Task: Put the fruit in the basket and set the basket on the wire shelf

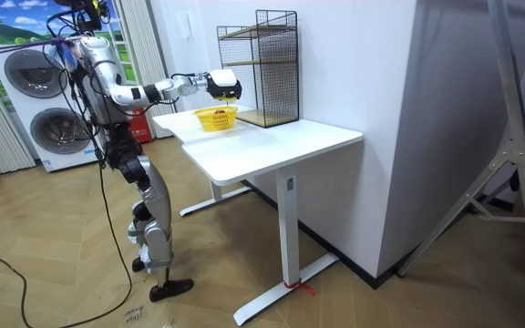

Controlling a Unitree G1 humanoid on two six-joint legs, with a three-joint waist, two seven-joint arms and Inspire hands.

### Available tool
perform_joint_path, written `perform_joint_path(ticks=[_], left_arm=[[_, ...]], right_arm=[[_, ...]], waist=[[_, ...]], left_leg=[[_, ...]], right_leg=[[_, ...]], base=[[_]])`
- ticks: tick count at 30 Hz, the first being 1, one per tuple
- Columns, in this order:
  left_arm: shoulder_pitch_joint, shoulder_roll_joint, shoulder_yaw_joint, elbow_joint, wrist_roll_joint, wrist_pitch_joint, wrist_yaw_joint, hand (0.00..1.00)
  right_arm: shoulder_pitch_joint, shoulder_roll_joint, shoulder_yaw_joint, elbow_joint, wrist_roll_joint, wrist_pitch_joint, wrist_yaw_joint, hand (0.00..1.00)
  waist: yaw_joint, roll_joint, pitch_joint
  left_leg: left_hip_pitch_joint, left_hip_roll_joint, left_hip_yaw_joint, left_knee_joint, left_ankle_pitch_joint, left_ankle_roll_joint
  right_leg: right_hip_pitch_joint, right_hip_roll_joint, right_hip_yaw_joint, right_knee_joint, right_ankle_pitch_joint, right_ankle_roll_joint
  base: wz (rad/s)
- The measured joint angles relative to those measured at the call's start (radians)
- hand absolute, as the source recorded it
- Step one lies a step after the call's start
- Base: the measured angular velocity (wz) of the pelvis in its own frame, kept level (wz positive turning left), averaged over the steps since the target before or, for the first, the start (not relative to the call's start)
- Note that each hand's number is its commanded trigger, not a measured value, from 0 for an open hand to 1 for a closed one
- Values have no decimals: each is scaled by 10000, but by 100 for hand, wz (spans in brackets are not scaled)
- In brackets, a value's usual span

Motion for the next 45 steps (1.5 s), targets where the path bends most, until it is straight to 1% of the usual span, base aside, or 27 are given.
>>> perform_joint_path(ticks=[6,9,11,15,17,20,22,25,27,28,29,30,33,38,45], left_arm=[[28,-12,-203,95,-23,-28,0,0],[11,-22,-243,81,-21,-28,-8,0],[-125,-21,-244,83,-21,-32,-19,0],[-235,-21,-290,85,-23,-33,-71,0],[-367,-24,-356,96,-34,-76,-92,0],[-457,-30,-372,95,-41,-230,-95,0],[-475,-41,-384,95,-44,-261,-94,0],[-521,-41,-419,105,-41,-323,-94,0],[-544,-41,-593,94,-44,-325,-95,0],[-546,-50,-659,89,-44,-328,-97,0],[-552,-50,-705,84,-43,-328,-102,0],[-560,-50,-733,84,-43,-328,-103,0],[-571,-52,-763,80,-43,-329,-114,0],[-562,-60,-768,94,-44,-331,-117,0],[-562,-65,-781,307,-46,-392,-117,0]], right_arm=[[-2,242,131,-464,8,-3,228,100],[0,279,497,-477,137,-1,325,100],[25,293,870,-572,161,9,533,100],[25,404,1190,-735,161,9,826,100],[40,441,1339,-914,88,9,964,100],[78,441,1345,-1374,63,8,1102,100],[83,441,1345,-1559,68,-21,1102,100],[96,443,1345,-1674,67,-82,1138,100],[138,442,1347,-1861,68,-81,1225,100],[143,442,1349,-1957,70,-82,1272,98],[143,442,1350,-1991,70,-82,1303,47],[143,442,1350,-1995,70,-82,1310,0],[143,443,1352,-1996,69,-82,1412,0],[144,443,1352,-1996,69,-81,1546,0],[328,443,1604,-1991,88,-81,1644,0]], waist=[[44,18,13],[80,4,19],[107,13,25],[140,14,29],[229,5,33],[257,-29,52],[262,-65,68],[277,-177,44],[277,-178,41],[279,-170,46],[285,-143,63],[285,-139,65],[288,-86,67],[288,35,11],[288,16,-1]], left_leg=[[71,3,-1,-40,0,-1],[102,2,6,-129,0,-1],[118,2,22,-171,1,-1],[117,3,21,-172,1,-1],[94,2,22,-103,1,0],[55,4,21,-111,2,-1],[43,3,27,-112,2,0],[-58,3,35,-96,2,0],[-87,4,35,-76,2,0],[-91,5,35,-72,2,0],[-92,8,35,-72,2,0],[-93,8,35,-72,2,0],[-108,8,35,-75,2,0],[-99,7,43,-95,2,0],[-97,8,43,-35,2,0]], right_leg=[[62,18,10,-2,0,0],[68,26,39,-4,0,1],[67,28,40,-2,0,1],[65,27,32,0,0,1],[42,26,34,0,0,1],[-11,27,38,0,0,1],[-32,27,48,1,0,1],[-140,27,56,5,0,1],[-157,26,56,4,1,1],[-159,27,54,4,1,1],[-161,27,51,4,1,1],[-161,27,50,4,1,1],[-177,27,50,4,1,1],[-186,27,53,6,1,1],[-162,25,53,6,1,1]], base=[[0],[-1],[-2],[0],[0],[0],[0],[0],[0],[0],[0],[0],[0],[0],[0]])
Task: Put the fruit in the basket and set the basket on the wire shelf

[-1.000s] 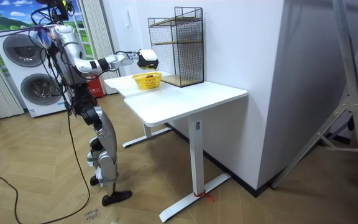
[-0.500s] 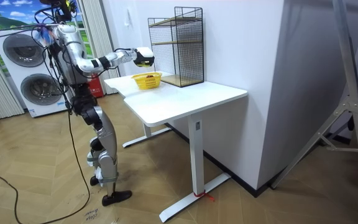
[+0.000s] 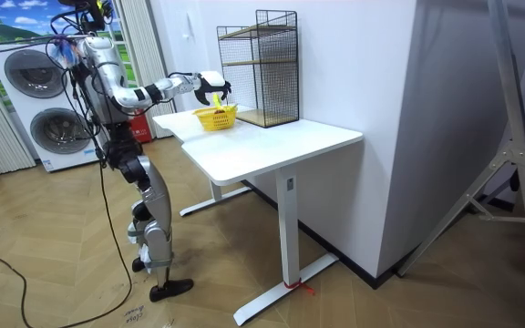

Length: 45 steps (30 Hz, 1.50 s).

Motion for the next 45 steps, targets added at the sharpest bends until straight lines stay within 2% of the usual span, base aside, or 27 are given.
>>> perform_joint_path(ticks=[12,19,24,25,26,27,30,32,34,36,37,38,40,45], left_arm=[[26,-2,-11,194,-49,2,0,0],[49,-3,9,177,-995,0,20,0],[65,-3,36,178,-1885,-3,148,0],[94,-13,38,187,-2219,-8,305,0],[111,-13,43,211,-2616,-22,473,0],[111,-13,69,243,-2804,-42,553,0],[113,-68,654,605,-3816,-233,778,0],[255,-88,1358,991,-4578,-410,873,0],[522,-96,1784,1035,-5066,-418,996,0],[707,-108,2189,1034,-5934,-423,1192,0],[770,-113,2541,1039,-6720,-422,1331,0],[796,-142,3012,1053,-7298,-423,1551,0],[795,-151,3666,1048,-7939,-424,2023,0],[701,-128,5227,579,-10221,-514,3522,0]], right_arm=[[240,1,49,8,6,5,108,0],[250,4,42,101,3,20,101,0],[251,16,42,102,49,26,-22,0],[280,17,41,97,141,27,-66,0],[343,17,31,55,163,28,-147,0],[345,17,20,39,164,28,-165,0],[384,19,-344,36,397,15,-253,0],[440,19,-949,35,1012,14,-448,0],[514,20,-1414,22,1504,6,-783,0],[647,21,-1716,24,1816,6,-1261,0],[776,21,-1850,26,1993,6,-1480,0],[913,69,-2022,28,2188,8,-1650,0],[1047,181,-2201,28,2228,22,-1972,0],[1508,240,-2644,29,2455,25,-3134,0]], waist=[[5,-10,64],[-10,-38,94],[-6,29,127],[-17,80,123],[-38,126,74],[-45,145,63],[-94,272,44],[-78,348,44],[-101,372,12],[-145,368,10],[-183,349,3],[-178,412,33],[-200,407,21],[-177,566,9]], left_leg=[[-5,2,-4,-3,-1,-1],[-9,3,6,-12,-1,-1],[33,2,14,-14,0,0],[74,3,4,-10,0,0],[70,5,-1,-6,0,0],[67,6,-2,-2,0,0],[112,2,-50,-24,0,0],[224,1,-49,-132,0,0],[258,1,-50,-144,0,0],[252,-1,-60,-136,0,0],[241,-2,-74,-131,0,0],[244,-1,-74,-122,0,0],[243,0,-75,-81,-1,0],[246,-10,-81,-83,-1,0]], right_leg=[[-2,-1,-10,27,1,-2],[10,0,-14,-6,3,0],[63,-1,-2,-9,3,1],[119,-2,-15,-15,3,1],[119,-4,-20,-13,3,1],[117,-4,-18,-11,3,1],[178,-8,-57,-17,3,1],[256,-3,-42,-18,2,1],[282,-4,-41,-22,2,1],[286,-7,-48,-21,2,1],[286,-9,-65,-21,2,1],[292,-9,-61,-21,2,1],[308,-10,-56,-20,2,1],[309,-22,-32,-19,-3,3]], base=[[0],[0],[0],[3],[0],[4],[3],[0],[0],[0],[0],[0],[0],[-1]])
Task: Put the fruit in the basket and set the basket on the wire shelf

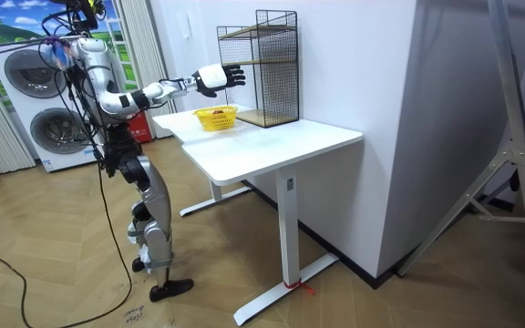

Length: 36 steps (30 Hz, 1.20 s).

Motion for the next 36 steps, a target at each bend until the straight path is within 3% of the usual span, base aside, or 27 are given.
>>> perform_joint_path(ticks=[5,8,10,12,14,17,22,26,29,36], left_arm=[[-12,17,1384,-1812,-1871,-318,1940,0],[-29,39,1812,-3148,-2071,-530,3145,0],[-24,44,2023,-4163,-1936,-659,3756,0],[23,57,2087,-5295,-1638,-862,4415,0],[52,67,2083,-6588,-1000,-1080,5186,0],[78,66,2083,-8071,355,-1078,5907,0],[245,138,2084,-10608,1522,-1060,6332,0],[312,381,2083,-12121,2233,-1062,6249,0],[107,409,2063,-13144,2706,-1068,5848,0],[-182,410,1577,-13976,2963,-1068,4953,0]], right_arm=[[535,23,-799,0,47,2,-1092,0],[680,33,-862,3,-4,6,-1650,0],[831,41,-881,14,-73,2,-1847,0],[1116,50,-914,14,-72,-1,-1982,0],[1367,181,-960,13,-40,0,-2102,0],[1365,248,-968,23,-70,-1,-2288,0],[1368,244,-1018,119,-26,-2,-2414,0],[1348,246,-1079,233,201,-5,-2469,0],[1343,247,-1088,241,324,-21,-2456,0],[1236,247,-1050,485,787,-35,-2325,0]], waist=[[179,202,-27],[212,308,-83],[265,341,-135],[371,344,-137],[537,352,-130],[627,386,-125],[612,386,-150],[522,476,-103],[510,470,-91],[347,494,-8]], left_leg=[[-13,-21,9,-7,3,5],[-17,-27,1,10,5,7],[0,-25,4,16,6,7],[-14,-25,3,42,5,7],[-26,-43,2,55,4,9],[-34,-69,-97,23,2,11],[-57,-101,-302,62,-5,19],[-31,-122,-358,89,-8,26],[-14,-122,-378,89,-8,26],[-28,-127,-400,95,-9,28]], right_leg=[[-59,-15,44,31,-20,11],[-76,-14,35,26,-20,12],[-84,-15,32,28,-21,10],[-131,-17,67,56,-23,8],[-245,-17,164,113,-23,8],[-326,-28,202,230,-52,0],[-299,-13,198,200,-58,-6],[-251,-22,193,211,-57,-5],[-217,-22,188,214,-59,-2],[-200,-17,200,170,-62,2]], base=[[-2],[0],[-2],[-7],[-13],[-9],[3],[1],[0],[0]])
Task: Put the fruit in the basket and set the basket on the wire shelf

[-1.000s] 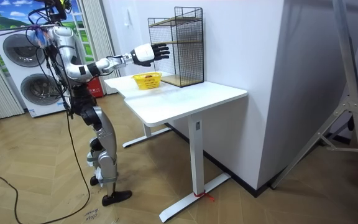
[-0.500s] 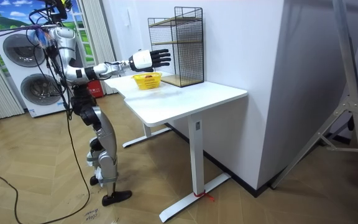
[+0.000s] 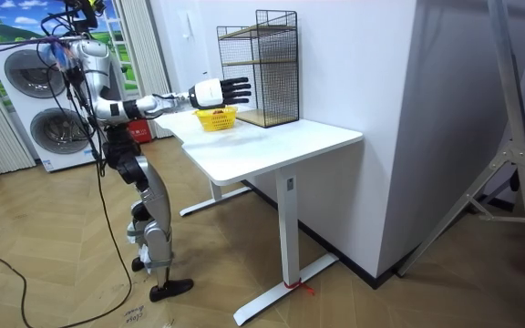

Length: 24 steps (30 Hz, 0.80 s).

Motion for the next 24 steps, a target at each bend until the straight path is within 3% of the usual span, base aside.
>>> perform_joint_path(ticks=[10,18,24], left_arm=[[-808,84,-2328,6,-702,16,-2743,0],[-1015,23,-3849,52,-2075,31,-4764,0],[-1047,-21,-4913,740,-2151,99,-6033,0]], right_arm=[[-474,41,645,1,1386,-89,838,0],[-585,41,1267,128,2682,-179,1744,0],[-667,292,1943,309,3279,-180,2533,0]], waist=[[-272,-145,120],[-429,-227,99],[-521,-220,109]], left_leg=[[-69,-21,-80,3,7,6],[-19,-21,-65,9,7,6],[7,2,187,25,7,7]], right_leg=[[-135,-4,-8,37,-4,6],[-95,-16,-15,51,-3,7],[-138,-13,56,107,-2,6]], base=[[0],[0],[-3]])
